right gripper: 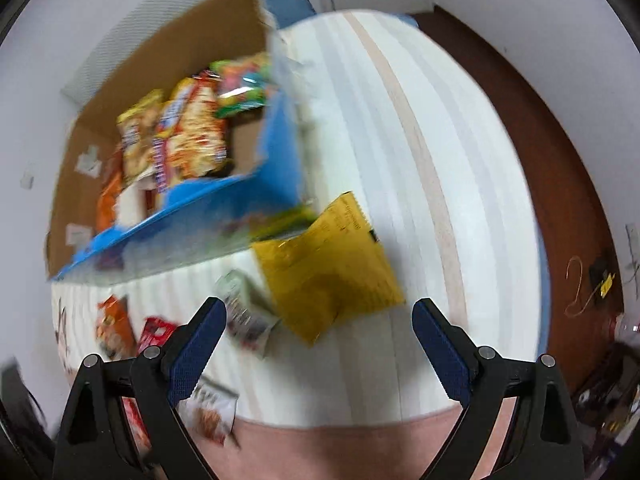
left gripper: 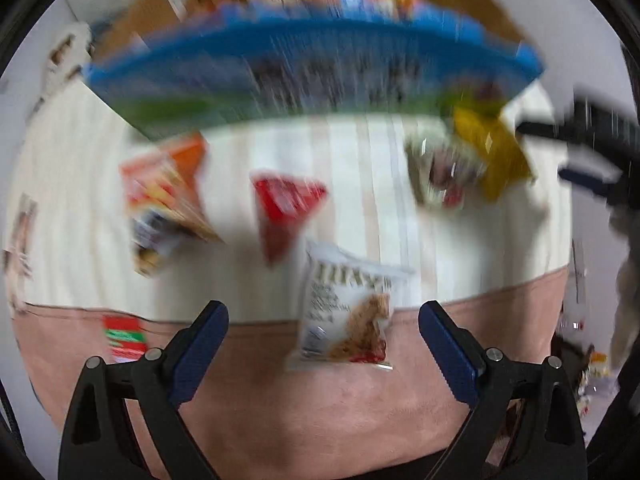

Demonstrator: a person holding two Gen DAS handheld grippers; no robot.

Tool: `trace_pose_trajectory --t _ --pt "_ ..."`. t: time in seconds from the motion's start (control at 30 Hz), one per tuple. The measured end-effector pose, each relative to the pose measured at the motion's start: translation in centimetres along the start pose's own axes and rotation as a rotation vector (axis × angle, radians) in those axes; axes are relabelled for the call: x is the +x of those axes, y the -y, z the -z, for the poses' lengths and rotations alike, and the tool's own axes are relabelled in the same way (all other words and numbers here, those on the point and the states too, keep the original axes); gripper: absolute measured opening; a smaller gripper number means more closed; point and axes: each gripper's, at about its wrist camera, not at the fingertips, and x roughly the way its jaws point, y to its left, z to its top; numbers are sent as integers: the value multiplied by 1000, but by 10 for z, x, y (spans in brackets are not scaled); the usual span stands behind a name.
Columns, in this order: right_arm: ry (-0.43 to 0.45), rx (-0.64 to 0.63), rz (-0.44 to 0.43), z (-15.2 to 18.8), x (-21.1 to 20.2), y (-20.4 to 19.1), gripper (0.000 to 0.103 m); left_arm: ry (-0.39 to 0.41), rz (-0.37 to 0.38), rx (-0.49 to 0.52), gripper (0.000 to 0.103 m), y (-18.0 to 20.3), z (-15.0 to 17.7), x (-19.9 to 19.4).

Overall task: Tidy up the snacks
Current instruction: 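Grasp the nitz cookie pack with left tool while right tool grasps the yellow packet, then carry both packs over the box and lower them inside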

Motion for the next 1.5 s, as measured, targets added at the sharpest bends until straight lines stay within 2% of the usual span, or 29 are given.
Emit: trace_pose_trajectory --t 0.17,0.23,0.27,0.3,0.33,0.4,0.5,0.7,0.87,0.97,1.07,1.27,1.37,1.5 --pt "-48 -65 57 -23 43 -8 96 -135 29 10 98 11 -3 47" --pt "-88 -93 66 -25 58 -11 95 -160 25 9 97 13 -2 58" --pt "-99 -110 74 -23 64 -12 93 -160 30 12 87 14 -2 61" --pt "-99 -119 81 -22 65 -12 84 -162 29 12 74 15 -1 63" --pt "-94 -131 90 -19 64 -11 81 -166 30 8 71 15 0 64" --pt "-97 -130 80 -13 61 -6 76 -153 36 -1 62 15 3 62" --pt "-115 -130 65 3 54 6 69 -141 49 -26 56 10 10 61" --pt "-153 -135 30 56 40 25 66 -126 65 -67 47 1 32 57" --pt "-158 -98 -38 99 28 30 65 -117 80 -85 41 1 49 52" --pt "-146 -89 -92 116 11 24 64 -92 105 -85 39 1 52 34" --pt "-115 -98 -148 118 -11 12 64 -36 128 -71 39 2 50 5" --pt "-8 -145 -252 77 -68 -27 64 105 233 -70 39 8 23 -71" --pt "51 -176 -280 41 -98 -43 64 176 264 -60 39 8 -19 -108" --pt "123 -224 -224 -14 -110 -69 64 222 267 -68 39 10 -90 -127"
